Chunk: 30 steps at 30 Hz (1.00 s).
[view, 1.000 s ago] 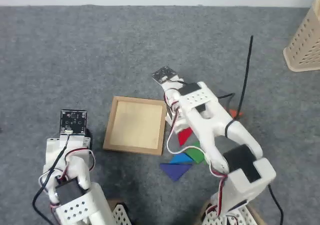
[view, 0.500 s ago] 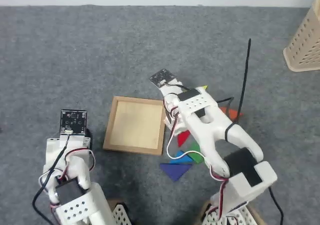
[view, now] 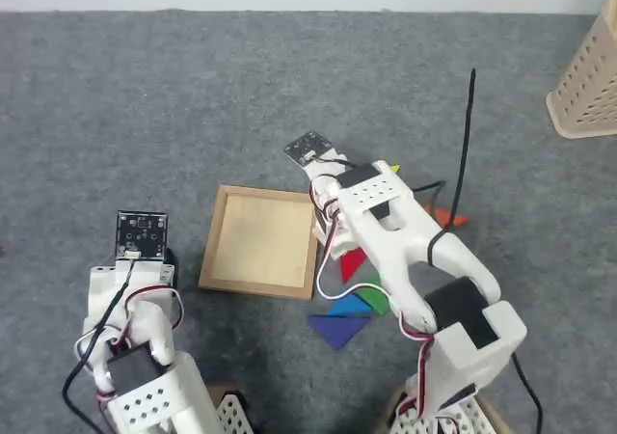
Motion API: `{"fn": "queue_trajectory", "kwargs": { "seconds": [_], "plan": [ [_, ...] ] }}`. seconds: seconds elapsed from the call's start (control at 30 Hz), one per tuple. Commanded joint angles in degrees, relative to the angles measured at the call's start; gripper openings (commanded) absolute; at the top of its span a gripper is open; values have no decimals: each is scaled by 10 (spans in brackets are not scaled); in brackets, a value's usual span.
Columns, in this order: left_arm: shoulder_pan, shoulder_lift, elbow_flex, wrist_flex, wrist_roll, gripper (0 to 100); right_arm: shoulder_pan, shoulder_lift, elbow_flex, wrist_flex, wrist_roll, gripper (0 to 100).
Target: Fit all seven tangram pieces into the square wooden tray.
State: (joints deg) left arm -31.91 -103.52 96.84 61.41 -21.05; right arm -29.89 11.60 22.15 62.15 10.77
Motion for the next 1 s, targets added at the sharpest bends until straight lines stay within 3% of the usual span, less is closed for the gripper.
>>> {"fn": "queue_trajectory", "kwargs": {
  "seconds": [0.0, 0.3, 0.6, 0.97],
  "plan": [
    [3, -5, -3, 1, -4, 218, 14, -40, -15, 18, -14, 314],
    [3, -5, -3, 1, -4, 218, 11, -157, 67, -29, -68, 314],
    [3, -5, -3, 1, -4, 218, 11, -36, 48, -46, -67, 314],
    [3, -5, -3, 0, -4, 218, 4, 81, -55, 53, -62, 314]
  ]
}}
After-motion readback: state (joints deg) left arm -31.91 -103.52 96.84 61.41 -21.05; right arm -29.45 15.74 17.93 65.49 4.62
